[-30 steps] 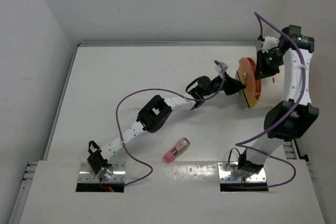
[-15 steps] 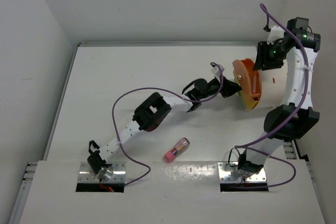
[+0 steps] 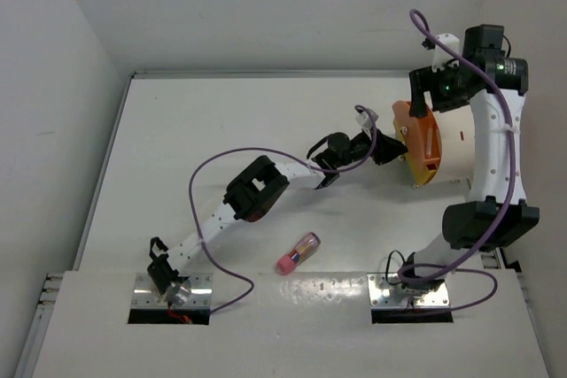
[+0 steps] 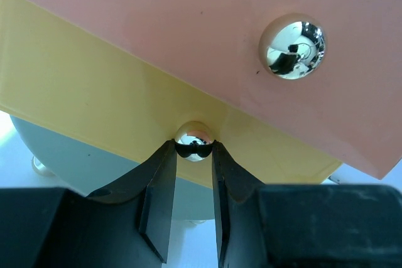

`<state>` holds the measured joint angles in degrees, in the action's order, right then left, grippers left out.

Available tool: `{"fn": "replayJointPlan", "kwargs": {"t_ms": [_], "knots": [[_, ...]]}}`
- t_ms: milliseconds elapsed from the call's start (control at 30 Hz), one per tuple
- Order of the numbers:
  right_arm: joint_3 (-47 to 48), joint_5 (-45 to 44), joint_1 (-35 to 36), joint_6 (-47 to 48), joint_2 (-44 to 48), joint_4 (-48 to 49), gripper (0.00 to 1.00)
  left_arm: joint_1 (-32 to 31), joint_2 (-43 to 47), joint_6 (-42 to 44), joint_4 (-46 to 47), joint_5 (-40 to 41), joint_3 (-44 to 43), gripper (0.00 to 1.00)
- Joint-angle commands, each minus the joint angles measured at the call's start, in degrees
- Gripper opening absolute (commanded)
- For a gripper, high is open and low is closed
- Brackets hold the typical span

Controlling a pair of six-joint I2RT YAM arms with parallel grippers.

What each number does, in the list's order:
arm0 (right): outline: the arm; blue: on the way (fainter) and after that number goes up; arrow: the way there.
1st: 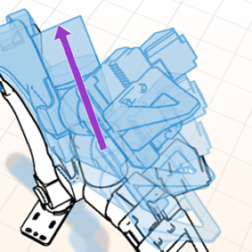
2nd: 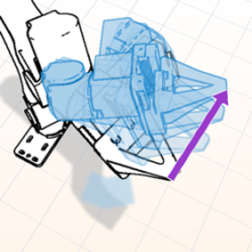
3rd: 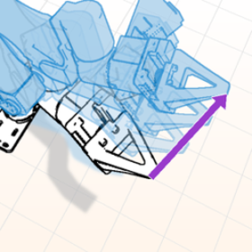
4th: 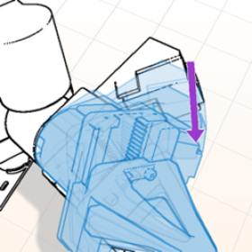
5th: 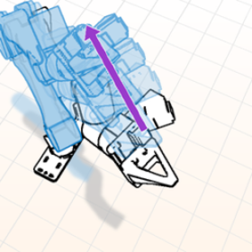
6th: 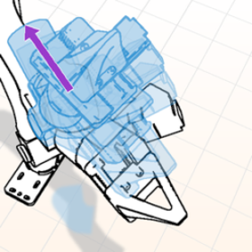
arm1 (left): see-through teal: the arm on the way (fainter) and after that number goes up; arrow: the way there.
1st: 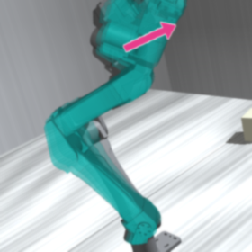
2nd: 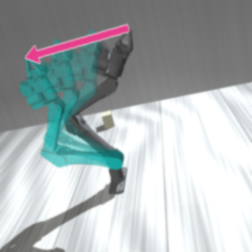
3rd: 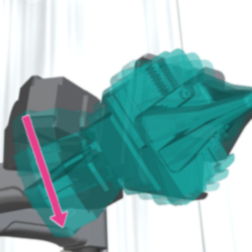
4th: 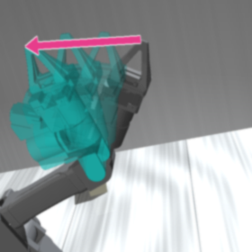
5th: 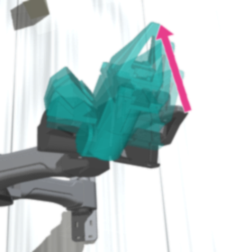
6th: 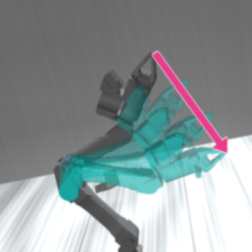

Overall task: Sort the stationery into containers
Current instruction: Close the drawer in the storage box.

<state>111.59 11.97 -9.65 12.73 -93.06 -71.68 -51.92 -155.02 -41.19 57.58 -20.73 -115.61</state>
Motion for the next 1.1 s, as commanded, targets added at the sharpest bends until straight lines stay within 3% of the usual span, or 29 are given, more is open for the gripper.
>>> {"fn": "replayJointPlan", "kwargs": {"t_ms": [0,233,500,1067], "knots": [[-4.96,-7.73,2.7,2.29,3.4,5.13,0.78,0.33,4.64,0.58,3.85,-0.63,1.0,0.0],[-13.41,-21.36,10.78,7.48,7.62,13.05,0.8,0.42,4.46,0.23,4.12,-0.8,1.18,0.0],[-15.78,-28.4,10.8,11.61,7.36,16.83,0.8,0.59,4.46,0.14,4.29,-0.98,1.53,0.0],[-14.56,-28.58,6.93,13.72,5.43,17.8,0.8,0.94,4.81,-0.38,5.0,-0.98,2.76,0.0]]}}
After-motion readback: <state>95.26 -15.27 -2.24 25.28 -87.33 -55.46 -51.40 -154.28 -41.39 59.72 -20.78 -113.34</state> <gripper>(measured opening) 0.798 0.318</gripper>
